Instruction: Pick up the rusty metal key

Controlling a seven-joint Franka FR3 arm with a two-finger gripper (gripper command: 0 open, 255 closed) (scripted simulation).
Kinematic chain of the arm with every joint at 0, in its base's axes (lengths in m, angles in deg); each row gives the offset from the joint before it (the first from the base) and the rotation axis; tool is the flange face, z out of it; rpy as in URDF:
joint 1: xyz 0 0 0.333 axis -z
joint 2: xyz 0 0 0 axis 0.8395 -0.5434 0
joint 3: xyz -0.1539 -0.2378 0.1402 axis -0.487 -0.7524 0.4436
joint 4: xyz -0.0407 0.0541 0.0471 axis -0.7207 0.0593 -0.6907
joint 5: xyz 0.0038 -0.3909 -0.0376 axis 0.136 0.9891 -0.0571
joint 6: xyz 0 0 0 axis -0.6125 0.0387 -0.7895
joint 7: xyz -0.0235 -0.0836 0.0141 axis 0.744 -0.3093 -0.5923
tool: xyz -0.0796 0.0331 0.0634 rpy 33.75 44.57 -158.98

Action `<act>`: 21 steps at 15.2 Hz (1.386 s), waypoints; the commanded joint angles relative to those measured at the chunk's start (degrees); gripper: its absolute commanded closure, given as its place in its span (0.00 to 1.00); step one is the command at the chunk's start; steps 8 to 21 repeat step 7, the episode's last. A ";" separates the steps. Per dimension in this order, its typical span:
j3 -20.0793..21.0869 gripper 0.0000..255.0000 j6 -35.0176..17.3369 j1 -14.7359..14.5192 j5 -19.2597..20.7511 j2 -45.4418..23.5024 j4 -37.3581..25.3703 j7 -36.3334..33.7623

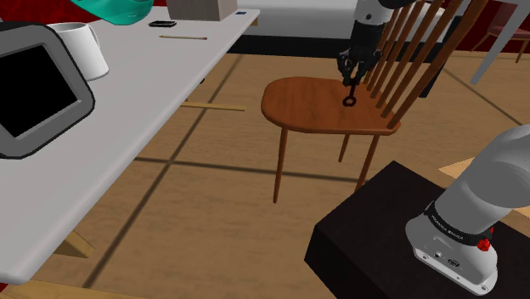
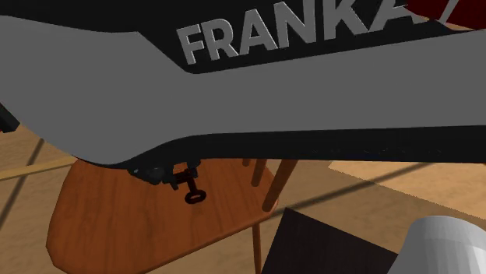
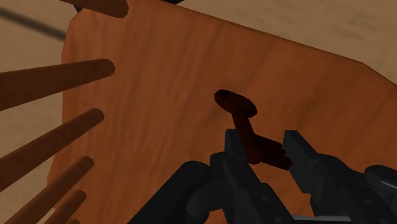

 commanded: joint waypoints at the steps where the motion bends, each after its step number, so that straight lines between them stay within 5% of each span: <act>1: 0.04 1.00 1.66 -0.03 -0.04 0.21 -1.42 -0.03; 21: -0.01 1.00 4.86 -0.01 -0.04 0.22 -4.60 0.09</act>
